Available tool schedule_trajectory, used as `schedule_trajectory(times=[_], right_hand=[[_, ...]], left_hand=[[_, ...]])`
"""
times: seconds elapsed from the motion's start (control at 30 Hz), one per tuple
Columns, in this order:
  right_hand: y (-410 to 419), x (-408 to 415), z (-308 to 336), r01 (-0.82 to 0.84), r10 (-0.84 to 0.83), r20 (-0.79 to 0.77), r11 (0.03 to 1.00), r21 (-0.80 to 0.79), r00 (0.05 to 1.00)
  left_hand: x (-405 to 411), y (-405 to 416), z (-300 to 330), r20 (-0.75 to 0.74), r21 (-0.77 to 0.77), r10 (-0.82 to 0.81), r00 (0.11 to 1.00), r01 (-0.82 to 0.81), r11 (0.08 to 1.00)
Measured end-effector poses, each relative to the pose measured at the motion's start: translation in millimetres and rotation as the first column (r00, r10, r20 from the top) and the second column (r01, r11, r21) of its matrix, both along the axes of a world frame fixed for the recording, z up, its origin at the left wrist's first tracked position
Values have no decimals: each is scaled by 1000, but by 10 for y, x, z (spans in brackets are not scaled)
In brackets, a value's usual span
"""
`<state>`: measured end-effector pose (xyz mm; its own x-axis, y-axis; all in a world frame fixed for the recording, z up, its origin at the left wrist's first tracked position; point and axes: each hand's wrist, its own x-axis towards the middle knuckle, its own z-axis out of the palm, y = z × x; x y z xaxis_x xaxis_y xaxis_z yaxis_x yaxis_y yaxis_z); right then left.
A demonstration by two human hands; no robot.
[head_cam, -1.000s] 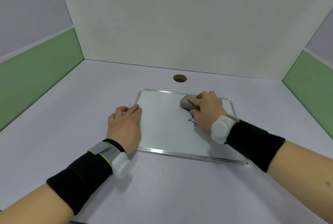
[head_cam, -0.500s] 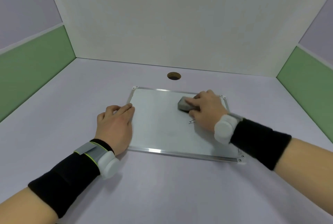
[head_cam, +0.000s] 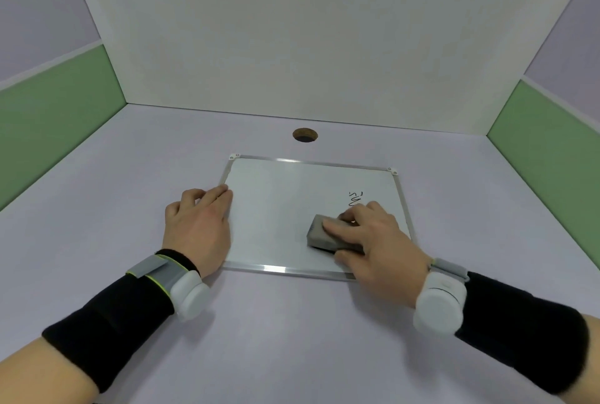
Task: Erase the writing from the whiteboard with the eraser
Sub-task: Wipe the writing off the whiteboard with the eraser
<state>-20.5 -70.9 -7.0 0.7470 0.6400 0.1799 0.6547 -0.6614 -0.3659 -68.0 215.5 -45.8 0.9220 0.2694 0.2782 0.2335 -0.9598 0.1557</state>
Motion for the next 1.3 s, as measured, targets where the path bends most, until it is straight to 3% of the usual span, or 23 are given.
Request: schedule_trajectory(times=[0.17,0.4,0.67,0.83,1.07,1.3], right_hand=[[29,293,32,17,-18,-28,999,-30,999],[39,1176,64,276,-269,63,948,-161,961],[64,1161,5,300,-286,98,933,-196,953],[93,1129,87,324,-311,92,910,-260,946],[116,1110,134,330,-323,70,904,-273,944],[54,1048,86,302,-296,59,935,-188,953]], left_hand=[[2,12,5,-18,0,-11,1000,11,1000],[9,-1,21,-41,8,-15,999,15,1000],[18,-16,56,-43,39,-23,999,25,999],[53,-71,259,-142,228,-6,990,38,973],[202,-1014,299,-66,141,-200,978,208,968],[210,-1261,174,-99,160,-223,970,237,958]])
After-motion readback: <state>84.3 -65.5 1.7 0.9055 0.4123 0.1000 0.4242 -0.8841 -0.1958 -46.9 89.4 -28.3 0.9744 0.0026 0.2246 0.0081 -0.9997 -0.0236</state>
